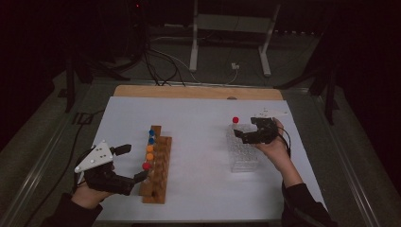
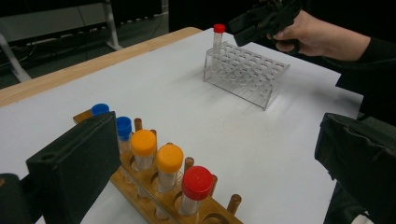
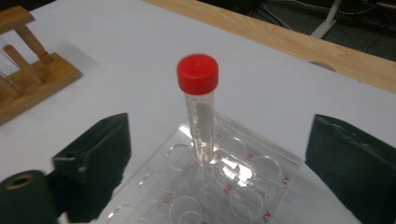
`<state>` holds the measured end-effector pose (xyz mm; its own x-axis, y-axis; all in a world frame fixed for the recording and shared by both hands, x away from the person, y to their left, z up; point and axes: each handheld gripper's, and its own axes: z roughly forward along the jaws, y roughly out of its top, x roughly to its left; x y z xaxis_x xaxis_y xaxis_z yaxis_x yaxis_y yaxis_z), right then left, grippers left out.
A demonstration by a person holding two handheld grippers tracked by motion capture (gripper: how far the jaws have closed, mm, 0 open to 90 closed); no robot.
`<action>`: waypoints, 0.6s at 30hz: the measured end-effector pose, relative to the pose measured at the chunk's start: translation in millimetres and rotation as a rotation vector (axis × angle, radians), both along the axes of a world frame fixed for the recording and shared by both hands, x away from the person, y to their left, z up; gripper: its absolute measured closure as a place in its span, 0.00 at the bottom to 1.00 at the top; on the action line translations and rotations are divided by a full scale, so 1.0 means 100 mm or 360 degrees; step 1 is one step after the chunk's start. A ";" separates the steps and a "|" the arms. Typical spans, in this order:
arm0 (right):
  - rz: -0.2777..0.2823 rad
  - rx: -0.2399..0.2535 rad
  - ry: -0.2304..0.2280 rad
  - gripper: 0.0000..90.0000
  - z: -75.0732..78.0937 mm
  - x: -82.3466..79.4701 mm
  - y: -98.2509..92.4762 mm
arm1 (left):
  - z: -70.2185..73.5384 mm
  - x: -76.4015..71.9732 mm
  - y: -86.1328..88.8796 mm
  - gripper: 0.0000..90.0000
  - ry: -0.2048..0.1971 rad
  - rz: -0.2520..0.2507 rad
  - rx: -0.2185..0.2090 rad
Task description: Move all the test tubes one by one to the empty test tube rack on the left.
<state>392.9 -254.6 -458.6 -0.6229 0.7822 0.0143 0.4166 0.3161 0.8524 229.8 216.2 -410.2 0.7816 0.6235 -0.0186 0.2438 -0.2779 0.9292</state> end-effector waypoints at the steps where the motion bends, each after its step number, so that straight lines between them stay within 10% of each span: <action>1: -0.0005 -0.0001 -0.0001 0.12 -0.01 0.01 0.00 | 0.00 0.00 0.00 0.01 0.0001 0.0002 0.0002; 18: 0.0090 -0.0120 -0.0056 0.62 -0.14 0.12 0.11 | -0.01 0.00 0.00 0.01 0.0009 -0.0012 0.0007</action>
